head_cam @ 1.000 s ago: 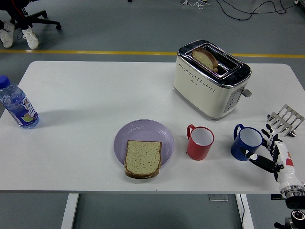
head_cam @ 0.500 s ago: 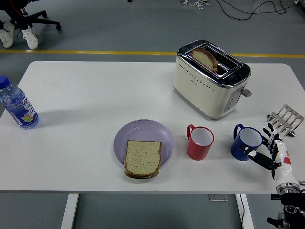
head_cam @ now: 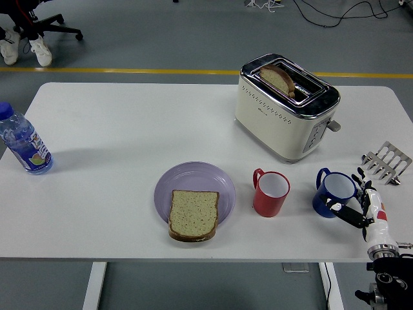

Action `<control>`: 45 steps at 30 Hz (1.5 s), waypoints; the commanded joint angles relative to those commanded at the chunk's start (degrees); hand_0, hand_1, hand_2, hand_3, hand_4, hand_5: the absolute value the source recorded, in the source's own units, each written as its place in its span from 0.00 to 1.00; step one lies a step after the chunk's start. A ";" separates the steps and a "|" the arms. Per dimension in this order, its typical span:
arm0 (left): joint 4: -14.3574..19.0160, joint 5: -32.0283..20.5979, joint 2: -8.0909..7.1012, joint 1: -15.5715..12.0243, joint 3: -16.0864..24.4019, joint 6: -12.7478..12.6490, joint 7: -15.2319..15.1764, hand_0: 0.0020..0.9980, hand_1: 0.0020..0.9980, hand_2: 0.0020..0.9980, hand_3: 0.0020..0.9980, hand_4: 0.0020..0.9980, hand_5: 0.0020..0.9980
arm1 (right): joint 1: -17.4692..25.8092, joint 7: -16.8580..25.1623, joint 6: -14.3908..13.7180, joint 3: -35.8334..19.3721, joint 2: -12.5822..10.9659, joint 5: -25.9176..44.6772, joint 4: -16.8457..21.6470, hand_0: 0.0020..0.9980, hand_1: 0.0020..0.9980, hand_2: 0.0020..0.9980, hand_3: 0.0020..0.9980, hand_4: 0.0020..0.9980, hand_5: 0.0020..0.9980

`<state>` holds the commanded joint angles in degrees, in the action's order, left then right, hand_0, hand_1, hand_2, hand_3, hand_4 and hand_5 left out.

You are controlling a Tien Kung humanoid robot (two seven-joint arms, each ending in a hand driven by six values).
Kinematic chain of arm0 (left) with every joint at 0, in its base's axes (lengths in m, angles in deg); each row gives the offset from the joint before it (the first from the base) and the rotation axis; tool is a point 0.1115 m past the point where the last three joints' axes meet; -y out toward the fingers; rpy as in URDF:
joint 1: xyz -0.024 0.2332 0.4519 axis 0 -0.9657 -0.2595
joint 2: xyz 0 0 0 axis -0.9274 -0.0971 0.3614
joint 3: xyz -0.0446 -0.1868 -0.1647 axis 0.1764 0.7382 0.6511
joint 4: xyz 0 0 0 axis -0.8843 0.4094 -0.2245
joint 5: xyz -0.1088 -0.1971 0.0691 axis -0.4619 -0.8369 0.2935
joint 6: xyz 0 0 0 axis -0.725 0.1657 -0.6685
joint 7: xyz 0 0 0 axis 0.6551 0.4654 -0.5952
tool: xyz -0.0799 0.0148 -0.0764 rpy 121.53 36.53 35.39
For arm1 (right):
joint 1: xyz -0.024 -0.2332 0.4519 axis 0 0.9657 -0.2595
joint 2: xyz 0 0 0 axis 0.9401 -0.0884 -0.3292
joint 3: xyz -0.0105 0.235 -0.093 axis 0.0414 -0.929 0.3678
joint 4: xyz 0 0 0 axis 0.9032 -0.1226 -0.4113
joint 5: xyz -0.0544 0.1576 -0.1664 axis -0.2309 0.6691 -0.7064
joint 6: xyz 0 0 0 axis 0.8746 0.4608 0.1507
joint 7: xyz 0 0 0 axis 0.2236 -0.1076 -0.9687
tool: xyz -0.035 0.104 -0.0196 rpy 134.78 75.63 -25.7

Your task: Pick up the cup,pour liquid into bread,place the cup on the desk

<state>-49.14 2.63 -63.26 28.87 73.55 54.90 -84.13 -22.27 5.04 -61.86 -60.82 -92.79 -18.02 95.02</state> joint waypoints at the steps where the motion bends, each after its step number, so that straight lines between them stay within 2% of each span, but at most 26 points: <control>1: 0.00 0.13 0.01 -0.01 0.08 0.00 0.03 0.62 0.56 0.61 0.56 0.37 1.00 | -0.11 -0.01 -0.08 0.14 -0.02 0.21 -0.15 0.93 0.85 0.94 1.00 1.00 0.15; 26: 0.02 -0.19 0.00 0.12 0.09 -0.02 -0.06 0.63 0.56 0.61 0.55 0.37 0.98 | -3.17 -0.29 -1.14 3.62 -0.54 2.06 -2.39 0.92 0.82 0.92 0.98 1.00 0.12; 43: 0.02 -0.23 0.08 0.25 0.32 -0.04 -0.06 0.63 0.56 0.61 0.55 0.37 0.98 | -4.79 -0.27 -2.24 3.77 -0.13 3.72 -3.96 0.92 0.82 0.92 0.98 1.00 0.13; 45: 0.02 -0.23 0.08 0.27 0.29 -0.03 -0.05 0.63 0.56 0.61 0.55 0.38 0.98 | -4.88 -0.29 -2.25 3.73 -0.10 3.82 -4.07 0.91 0.80 0.91 0.96 1.00 0.13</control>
<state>-49.12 2.40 -63.18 29.14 73.84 54.87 -84.18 -27.14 4.75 -64.11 -57.08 -92.89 -14.20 90.94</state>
